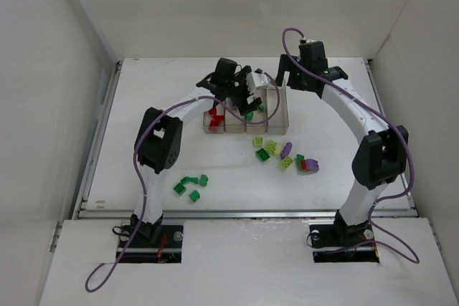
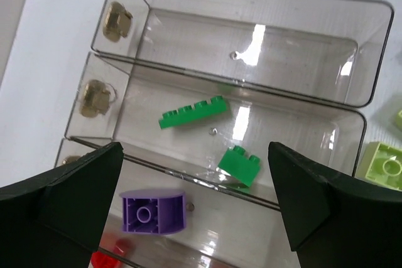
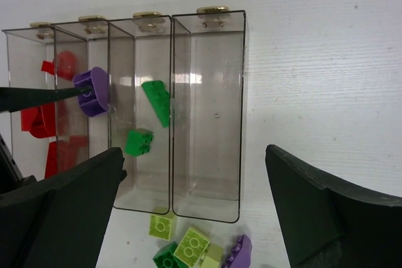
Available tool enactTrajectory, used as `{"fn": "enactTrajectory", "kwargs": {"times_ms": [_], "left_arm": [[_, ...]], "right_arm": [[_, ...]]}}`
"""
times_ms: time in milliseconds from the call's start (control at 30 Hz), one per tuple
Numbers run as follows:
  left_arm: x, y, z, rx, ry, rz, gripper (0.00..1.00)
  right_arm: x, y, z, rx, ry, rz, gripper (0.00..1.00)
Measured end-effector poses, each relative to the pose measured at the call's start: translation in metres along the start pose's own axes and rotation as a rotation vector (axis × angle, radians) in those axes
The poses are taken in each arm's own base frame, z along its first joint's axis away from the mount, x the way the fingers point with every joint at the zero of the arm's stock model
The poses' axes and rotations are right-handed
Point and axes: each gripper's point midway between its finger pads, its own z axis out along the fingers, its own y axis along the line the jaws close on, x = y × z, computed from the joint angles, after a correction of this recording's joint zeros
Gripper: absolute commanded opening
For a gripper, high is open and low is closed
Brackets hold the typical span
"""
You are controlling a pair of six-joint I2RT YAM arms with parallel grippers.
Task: Sort the legos into containers by color
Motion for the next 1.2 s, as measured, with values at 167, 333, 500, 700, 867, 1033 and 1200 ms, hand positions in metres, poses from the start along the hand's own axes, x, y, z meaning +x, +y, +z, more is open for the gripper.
{"fn": "enactTrajectory", "kwargs": {"times_ms": [167,333,500,700,867,1033,1200], "left_arm": [[-0.024,0.007,-0.006,-0.046,-0.02,-0.058,1.0],[-0.045,0.036,-0.074,-0.275,0.051,-0.225,1.0],[-0.036,0.091,-0.248,-0.748,0.086,-0.435,1.0],[0.077,0.058,-0.443,-1.286,0.189,-0.742,1.0],[0.132,-0.006,-0.445,-1.309,0.283,-0.882,1.0],[0.152,-0.024,-0.462,-1.361,0.277,-0.959,1.0],[0.146,-0.024,-0.47,-1.381,0.235,-0.96,1.0]], "right_arm": [[0.01,-0.004,-0.001,0.013,0.021,-0.029,1.0],[0.023,0.038,-0.03,-0.029,-0.018,-0.244,1.0],[0.098,0.151,-0.073,-0.333,0.034,-0.539,0.99],[0.213,0.215,-0.104,-0.575,0.219,-0.728,0.99],[0.278,0.231,-0.097,-0.631,0.335,-0.837,0.93],[0.338,0.228,-0.071,-0.623,0.452,-0.955,0.91],[0.36,0.223,-0.064,-0.615,0.496,-0.996,0.91]]}}
